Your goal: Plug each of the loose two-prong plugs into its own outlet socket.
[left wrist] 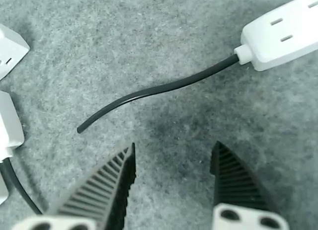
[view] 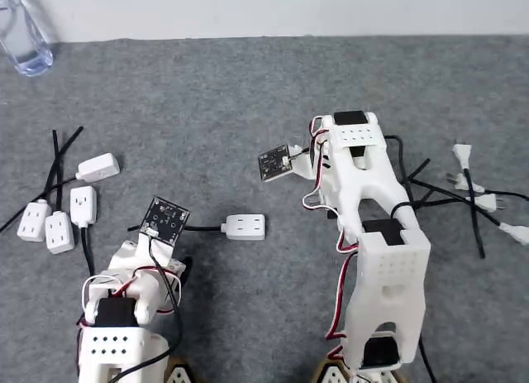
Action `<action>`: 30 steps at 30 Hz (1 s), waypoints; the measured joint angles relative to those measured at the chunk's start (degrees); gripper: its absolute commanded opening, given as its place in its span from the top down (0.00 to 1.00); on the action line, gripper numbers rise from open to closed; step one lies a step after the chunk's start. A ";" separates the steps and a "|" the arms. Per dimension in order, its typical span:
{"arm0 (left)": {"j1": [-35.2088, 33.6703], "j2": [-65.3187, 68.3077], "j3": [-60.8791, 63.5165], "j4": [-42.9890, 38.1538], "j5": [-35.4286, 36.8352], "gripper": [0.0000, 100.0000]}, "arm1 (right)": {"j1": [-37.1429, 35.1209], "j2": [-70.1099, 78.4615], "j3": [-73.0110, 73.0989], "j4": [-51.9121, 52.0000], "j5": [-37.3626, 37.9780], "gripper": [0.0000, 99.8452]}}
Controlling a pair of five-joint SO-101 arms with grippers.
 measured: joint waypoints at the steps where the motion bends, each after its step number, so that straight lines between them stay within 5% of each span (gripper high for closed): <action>1: 0.00 0.00 0.00 0.00 0.00 0.76 | -0.18 0.00 0.00 0.00 0.53 0.78; 30: 0.00 0.00 0.00 0.00 0.00 0.76 | 0.97 1.23 -0.09 -3.60 7.12 0.78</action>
